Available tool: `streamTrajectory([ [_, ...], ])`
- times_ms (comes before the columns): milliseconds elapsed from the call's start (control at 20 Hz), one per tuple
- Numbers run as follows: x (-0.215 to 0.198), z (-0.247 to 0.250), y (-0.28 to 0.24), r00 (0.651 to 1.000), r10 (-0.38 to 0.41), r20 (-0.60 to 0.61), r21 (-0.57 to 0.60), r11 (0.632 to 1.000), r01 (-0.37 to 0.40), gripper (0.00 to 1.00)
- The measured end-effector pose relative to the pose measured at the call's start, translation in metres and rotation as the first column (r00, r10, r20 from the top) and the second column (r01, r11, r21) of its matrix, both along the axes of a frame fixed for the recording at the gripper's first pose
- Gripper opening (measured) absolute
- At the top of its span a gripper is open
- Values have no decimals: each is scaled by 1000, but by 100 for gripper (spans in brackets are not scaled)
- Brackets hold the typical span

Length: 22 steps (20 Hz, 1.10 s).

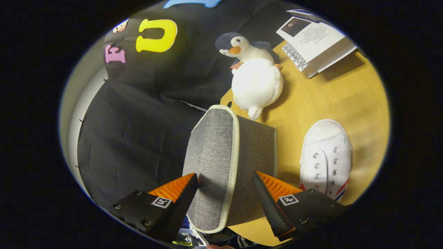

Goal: Open the storage box then place both shoes into the box .Put the left shoe in first, then the right shoe, with the right side of both shoes facing outward in a uniform manner.

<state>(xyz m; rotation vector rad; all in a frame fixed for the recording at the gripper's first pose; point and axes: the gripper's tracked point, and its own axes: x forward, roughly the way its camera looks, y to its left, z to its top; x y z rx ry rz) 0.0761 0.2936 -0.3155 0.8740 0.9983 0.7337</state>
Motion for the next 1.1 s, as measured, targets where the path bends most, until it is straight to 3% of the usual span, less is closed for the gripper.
streamTrajectory([
  [100, 1, 4, 4, 1000, 3, -10, 33, 999, -2, 94],
  [150, 1, 8, 7, 1000, 4, -21, 53, 999, -3, 88],
  [250, 1, 16, 5, 999, 16, -30, 71, 997, -14, 65],
  [350, 11, 20, -1, 996, -39, -79, 81, 996, 46, 34],
  [400, 12, 29, -3, 995, -30, -95, 109, 993, 40, 19],
  [450, 15, 34, -6, 995, -26, -97, 102, 994, 36, 19],
  [500, 11, 33, 0, 995, -22, -102, 86, 996, 31, 2],
  [700, 9, 52, 4, 997, 31, -65, 55, 998, -27, 3],
  [850, 7, 91, 13, 999, 43, -27, 103, 994, -40, 2],
  [1100, 6, 149, 38, 990, 97, 105, 76, 992, -105, 3],
])
